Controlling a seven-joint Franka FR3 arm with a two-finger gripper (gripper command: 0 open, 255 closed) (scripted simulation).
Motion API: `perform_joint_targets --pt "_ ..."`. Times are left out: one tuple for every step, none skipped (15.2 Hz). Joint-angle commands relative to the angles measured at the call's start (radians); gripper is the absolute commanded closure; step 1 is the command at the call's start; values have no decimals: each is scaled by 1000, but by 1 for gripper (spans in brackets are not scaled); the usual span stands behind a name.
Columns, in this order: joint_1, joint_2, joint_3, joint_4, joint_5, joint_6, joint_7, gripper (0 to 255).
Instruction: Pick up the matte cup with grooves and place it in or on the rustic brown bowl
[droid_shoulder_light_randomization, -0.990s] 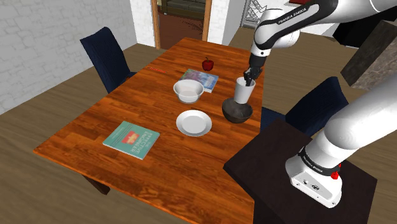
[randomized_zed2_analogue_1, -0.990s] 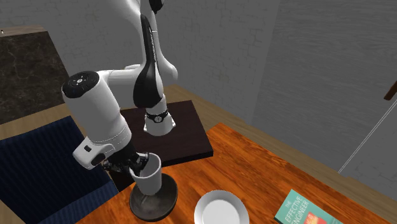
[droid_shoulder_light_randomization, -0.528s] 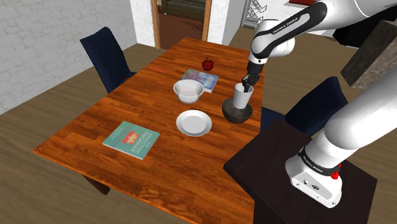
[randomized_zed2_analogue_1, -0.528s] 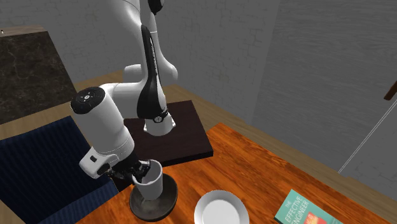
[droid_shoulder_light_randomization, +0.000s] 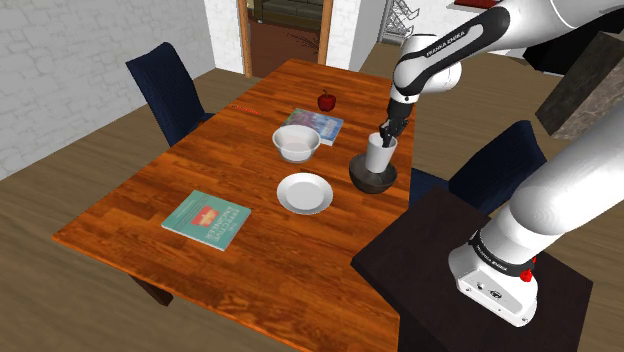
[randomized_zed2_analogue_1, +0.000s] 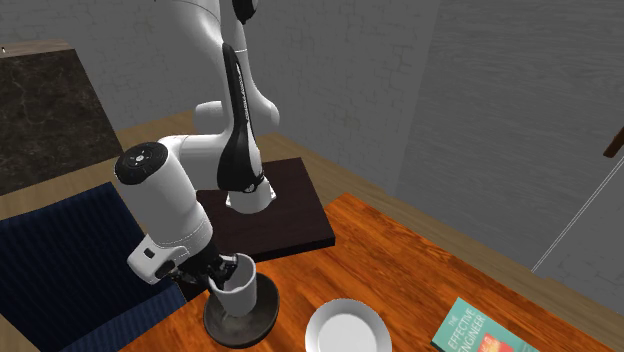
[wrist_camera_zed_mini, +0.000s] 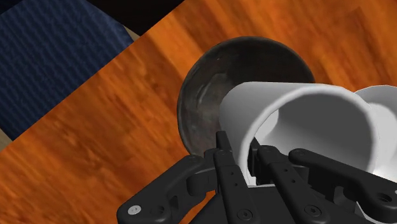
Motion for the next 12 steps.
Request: perform_joint_targets --pt "0 0 0 0 0 0 0 0" --pt "0 0 0 0 0 0 0 0" --pt "0 0 0 0 0 0 0 0" --pt "0 0 0 0 0 0 0 0" --pt "0 0 0 0 0 0 0 0" --pt "0 0 0 0 0 0 0 0" --pt "-2 -23 -1 14 -5 -37 3 0" --pt "-3 -45 -2 30 -9 -74 6 0" --pt "-4 -64 -2 47 -13 -110 9 0" --pt "-5 -79 -3 61 -16 -139 10 0" --pt "-5 -79 -3 61 -16 -139 10 0" --pt "-5 -79 -3 61 -16 -139 10 0"
